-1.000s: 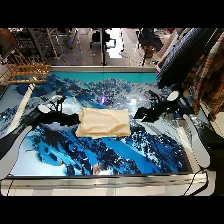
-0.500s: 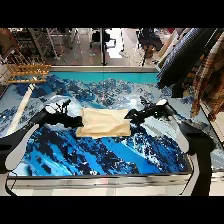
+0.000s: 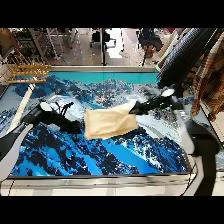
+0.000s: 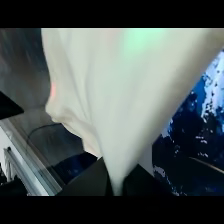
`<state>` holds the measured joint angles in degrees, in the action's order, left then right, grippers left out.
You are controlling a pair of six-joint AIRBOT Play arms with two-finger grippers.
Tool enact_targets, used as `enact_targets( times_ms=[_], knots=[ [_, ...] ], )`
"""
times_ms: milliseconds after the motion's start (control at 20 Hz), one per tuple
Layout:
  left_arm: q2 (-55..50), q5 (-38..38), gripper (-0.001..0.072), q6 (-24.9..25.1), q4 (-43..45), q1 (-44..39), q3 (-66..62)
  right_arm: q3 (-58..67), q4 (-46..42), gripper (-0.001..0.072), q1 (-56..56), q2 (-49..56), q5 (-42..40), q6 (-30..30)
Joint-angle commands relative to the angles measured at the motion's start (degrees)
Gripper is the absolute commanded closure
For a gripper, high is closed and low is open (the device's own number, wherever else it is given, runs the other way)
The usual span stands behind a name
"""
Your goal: Fold the clothes and pants, and hang the long-sleeved shirts on hangers.
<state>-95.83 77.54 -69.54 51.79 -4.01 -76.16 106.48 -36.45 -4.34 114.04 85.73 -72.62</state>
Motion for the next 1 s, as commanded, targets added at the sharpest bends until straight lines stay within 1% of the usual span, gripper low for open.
enact_targets(
  times_ms=[0, 150, 300, 450, 550, 600, 650, 750, 800, 850, 950],
  knots=[
    [9.0, 5.4, 0.0702, -1.9, 6.8, 0.1, 5.9, -1.1, -2.2, 0.0696, -9.4, -10.7, 0.3, -5.7],
    [19.9, 5.0, 0.0702, -1.8, 6.9, 0.2, 18.3, -9.4, -2.1, 0.0696, -23.4, -21.2, -1.4, -8.7],
    [30.4, 4.2, 0.0703, -1.9, 6.9, 0.2, 30.8, -22.0, -2.6, 0.0696, -39.9, -29.7, -2.4, -8.7],
    [39.6, 4.6, 0.0702, -4.0, 6.7, 0.2, 38.3, -35.8, -8.0, 0.0697, -57.3, -36.3, -6.6, -8.3],
    [44.7, 5.0, 0.0702, -5.5, 6.5, 0.2, 39.1, -43.4, -13.1, 0.0697, -67.6, -39.2, -8.4, -6.2],
    [47.0, 4.3, 0.0702, -5.5, 6.3, 0.3, 39.0, -46.4, -16.0, 0.0697, -71.7, -39.7, -8.2, -4.6],
    [48.8, 3.6, 0.0702, -5.5, 6.3, 0.3, 38.8, -48.5, -18.9, 0.0697, -74.3, -39.7, -8.2, -3.7],
    [50.6, 3.2, 0.0702, -6.4, 6.3, 0.3, 37.8, -52.0, -26.3, 0.0697, -76.3, -39.7, -7.9, -3.8],
    [50.7, 3.3, 0.0702, -6.9, 6.3, 0.3, 37.1, -53.2, -30.4, 0.0697, -76.2, -39.7, -7.6, -5.1],
    [50.6, 3.2, 0.0702, -7.2, 6.3, 0.3, 36.3, -54.2, -34.5, 0.0697, -76.0, -39.8, -7.2, -7.7],
    [50.5, 3.2, 0.0702, -7.2, 6.4, 0.6, 35.0, -54.6, -40.5, 0.0694, -75.4, -39.8, -6.0, -11.3]
  ],
)
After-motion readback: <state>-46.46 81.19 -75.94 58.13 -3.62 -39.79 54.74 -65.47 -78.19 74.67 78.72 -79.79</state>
